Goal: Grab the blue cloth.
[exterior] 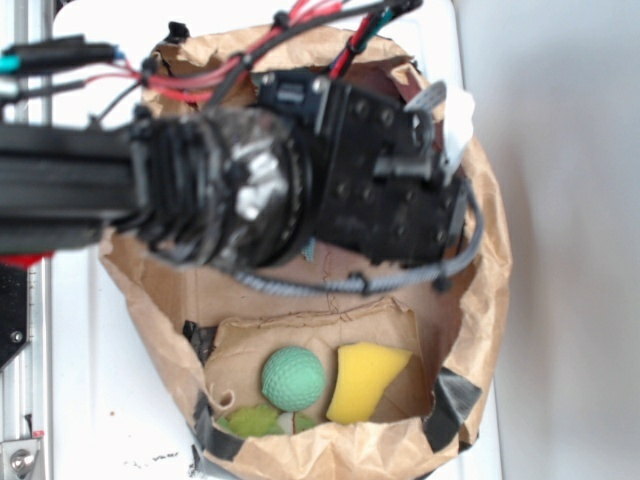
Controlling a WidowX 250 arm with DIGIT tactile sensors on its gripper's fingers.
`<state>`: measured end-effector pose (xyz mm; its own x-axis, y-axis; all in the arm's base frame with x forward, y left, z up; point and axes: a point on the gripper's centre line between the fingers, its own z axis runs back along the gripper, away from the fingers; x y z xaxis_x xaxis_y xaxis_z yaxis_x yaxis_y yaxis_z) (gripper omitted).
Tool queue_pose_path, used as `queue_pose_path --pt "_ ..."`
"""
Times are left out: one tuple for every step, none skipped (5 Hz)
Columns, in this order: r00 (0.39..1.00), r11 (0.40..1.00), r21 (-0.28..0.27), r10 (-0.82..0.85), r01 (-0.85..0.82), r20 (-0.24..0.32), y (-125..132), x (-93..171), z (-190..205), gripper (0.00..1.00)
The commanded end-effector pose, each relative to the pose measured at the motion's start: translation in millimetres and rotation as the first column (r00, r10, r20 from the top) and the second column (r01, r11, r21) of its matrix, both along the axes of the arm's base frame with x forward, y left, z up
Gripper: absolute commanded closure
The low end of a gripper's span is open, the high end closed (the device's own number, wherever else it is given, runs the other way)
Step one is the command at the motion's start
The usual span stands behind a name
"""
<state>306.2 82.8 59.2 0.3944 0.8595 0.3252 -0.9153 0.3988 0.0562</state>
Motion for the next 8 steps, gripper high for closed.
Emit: queue_pose_path --pt "0.997 0.998 0.056 -0.003 -0.002 0.079 24.2 -13.0 13.2 0.00" --pt "0.997 0.999 0.052 -0.011 0.007 0.078 28.3 -18.5 11.9 0.00" --pt "0.997 1.000 0.011 -0.013 0.012 0.070 35.5 -24.1 8.9 0.00" --pt "0.996 1.000 -0.007 -0.007 0.007 0.085 37.9 -29.1 9.8 0.00" --pt "0.993 1.000 -0.010 -0.006 0.007 0.117 40.8 -34.6 5.4 0.00" --pt "0.992 1.000 0.020 0.017 -0.019 0.125 37.9 -38.2 -3.2 1.00" --pt "0.990 0.999 0.033 0.027 -0.032 0.137 37.2 -41.2 -6.0 1.00" --pt "0.989 0.998 0.041 0.035 -0.042 0.142 36.7 -41.6 -6.9 1.00"
